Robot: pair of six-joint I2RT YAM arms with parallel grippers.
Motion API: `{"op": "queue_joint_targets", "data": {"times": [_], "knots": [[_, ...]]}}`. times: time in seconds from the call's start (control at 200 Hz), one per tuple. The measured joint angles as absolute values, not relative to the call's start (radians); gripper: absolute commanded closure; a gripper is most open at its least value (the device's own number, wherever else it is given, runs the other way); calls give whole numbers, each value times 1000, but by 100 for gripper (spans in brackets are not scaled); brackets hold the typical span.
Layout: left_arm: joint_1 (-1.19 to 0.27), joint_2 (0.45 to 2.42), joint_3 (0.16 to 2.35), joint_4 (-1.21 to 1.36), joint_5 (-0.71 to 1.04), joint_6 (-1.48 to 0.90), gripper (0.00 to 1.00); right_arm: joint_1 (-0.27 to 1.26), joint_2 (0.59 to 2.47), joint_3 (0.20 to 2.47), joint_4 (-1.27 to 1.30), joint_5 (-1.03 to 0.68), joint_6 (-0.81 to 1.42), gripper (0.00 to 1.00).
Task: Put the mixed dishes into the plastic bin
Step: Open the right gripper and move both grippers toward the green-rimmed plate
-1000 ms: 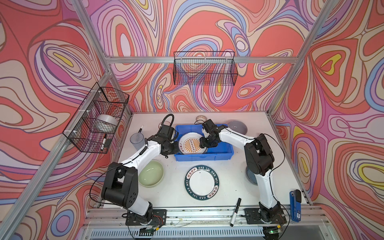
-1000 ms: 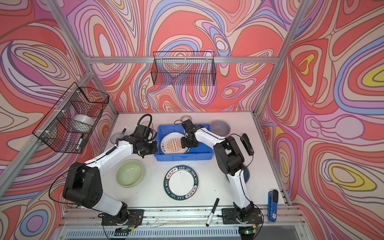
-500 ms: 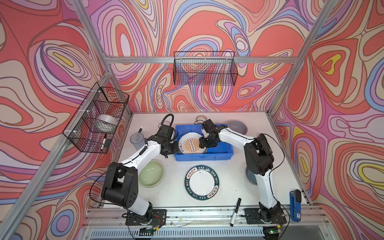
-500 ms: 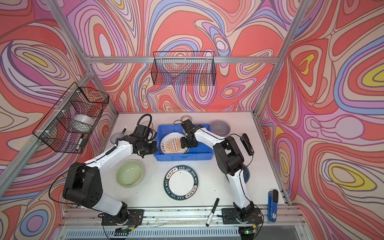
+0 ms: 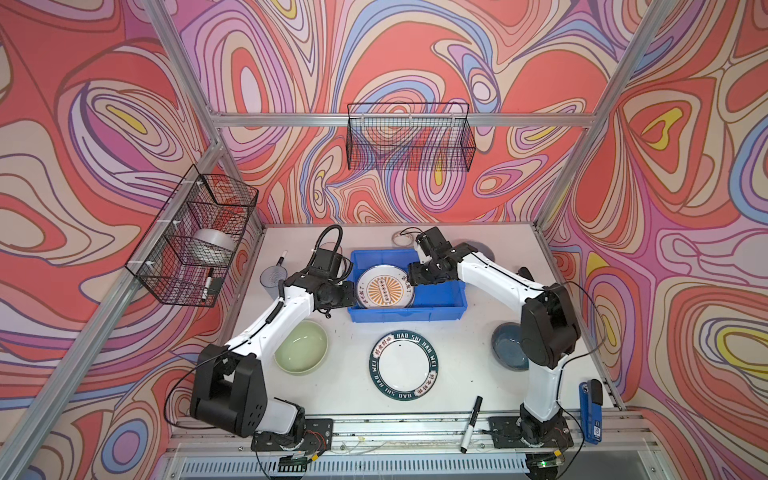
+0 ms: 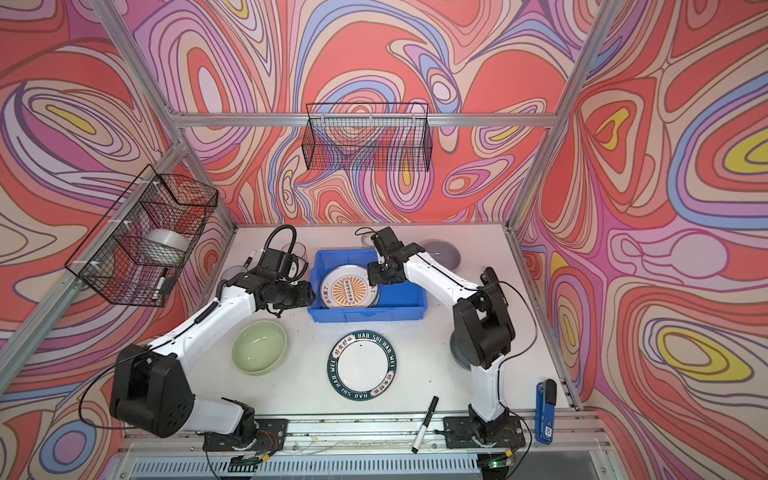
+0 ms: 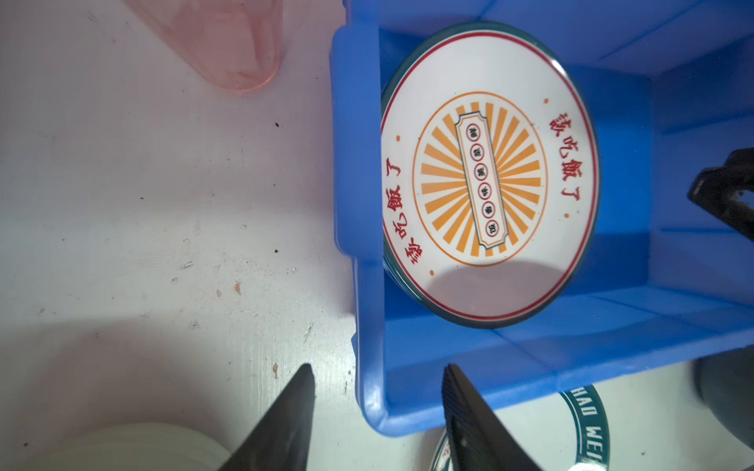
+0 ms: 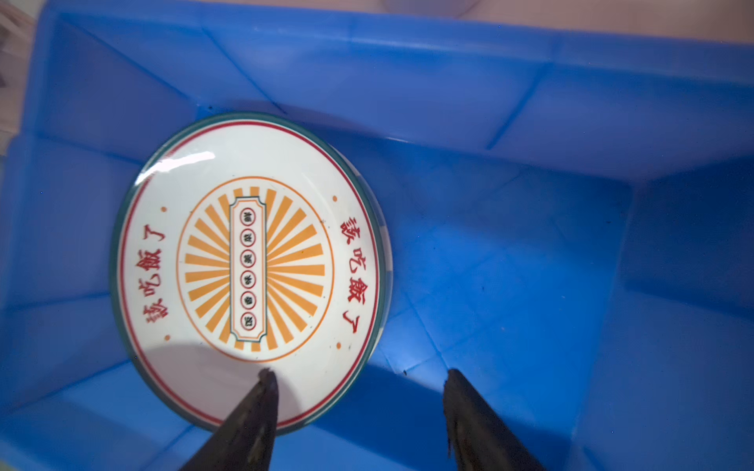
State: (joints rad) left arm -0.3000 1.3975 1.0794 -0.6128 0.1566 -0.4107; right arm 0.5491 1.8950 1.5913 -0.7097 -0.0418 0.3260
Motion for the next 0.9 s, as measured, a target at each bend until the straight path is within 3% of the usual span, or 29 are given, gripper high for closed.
{"op": "queue_joint_targets", "data": {"times": [0.441,0.666,0.901], "knots": [[-391,1144,920,-641,297,-443,40,565,1396,1128,-614,-178,368,38],[-530,1081,835,-639,308,-506,49,566,1272,924,-590,-276,391,39],[-575,1058,675,-603,318,-582,56,567,1147,722,-534,-368,452,39]]}}
